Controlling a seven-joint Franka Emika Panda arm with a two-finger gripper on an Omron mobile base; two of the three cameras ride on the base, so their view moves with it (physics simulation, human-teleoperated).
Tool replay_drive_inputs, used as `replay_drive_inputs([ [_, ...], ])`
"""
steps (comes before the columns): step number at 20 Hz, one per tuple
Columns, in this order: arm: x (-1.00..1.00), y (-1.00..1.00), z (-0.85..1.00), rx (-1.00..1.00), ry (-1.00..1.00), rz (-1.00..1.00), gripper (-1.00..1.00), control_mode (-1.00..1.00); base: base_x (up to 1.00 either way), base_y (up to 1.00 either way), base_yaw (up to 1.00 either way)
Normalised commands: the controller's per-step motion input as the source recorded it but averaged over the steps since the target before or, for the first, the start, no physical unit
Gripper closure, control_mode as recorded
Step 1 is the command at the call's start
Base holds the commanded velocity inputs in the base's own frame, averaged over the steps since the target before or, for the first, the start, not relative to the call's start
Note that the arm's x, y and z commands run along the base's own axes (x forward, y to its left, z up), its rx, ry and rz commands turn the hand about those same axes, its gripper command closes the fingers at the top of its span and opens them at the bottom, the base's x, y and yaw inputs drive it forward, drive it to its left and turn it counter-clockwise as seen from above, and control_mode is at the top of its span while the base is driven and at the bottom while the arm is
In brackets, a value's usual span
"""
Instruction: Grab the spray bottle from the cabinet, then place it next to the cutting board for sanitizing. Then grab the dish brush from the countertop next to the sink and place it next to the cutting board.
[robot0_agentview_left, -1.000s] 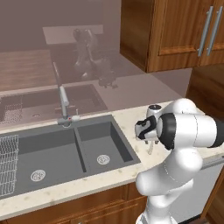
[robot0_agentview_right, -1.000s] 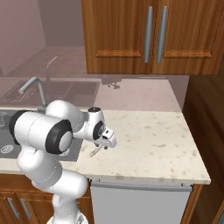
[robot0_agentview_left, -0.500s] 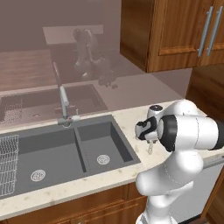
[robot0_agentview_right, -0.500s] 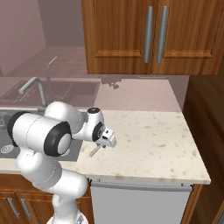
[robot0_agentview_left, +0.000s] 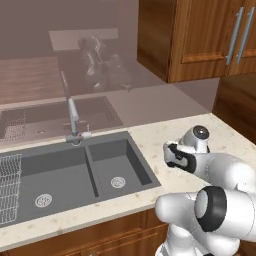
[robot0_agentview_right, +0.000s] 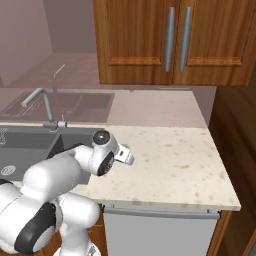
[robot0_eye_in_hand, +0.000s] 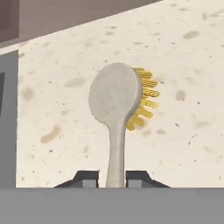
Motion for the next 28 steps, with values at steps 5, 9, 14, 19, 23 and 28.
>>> replay_drive_inputs([
  [5, -0.40, -0.06, 1.00, 0.08, -0.49, 0.00, 1.00, -1.00, 0.00, 0.00, 0.00],
  [9, -0.65, -0.15, 1.00, 0.04, -0.25, 0.00, 1.00, -1.00, 0.00, 0.00, 0.00],
  [14, -0.97, -0.39, 0.95, 0.01, 0.04, 0.00, 1.00, -1.00, 0.00, 0.00, 0.00],
  [19, -1.00, -0.41, 1.00, 0.00, 0.10, 0.00, 1.00, -1.00, 0.00, 0.00, 0.00],
  [23, -1.00, -0.06, 1.00, 0.01, 0.03, 0.07, 1.00, -1.00, 0.00, 0.00, 0.00],
  [28, -1.00, 0.00, 0.62, 0.06, -0.25, 0.15, 1.00, -1.00, 0.00, 0.00, 0.00],
])
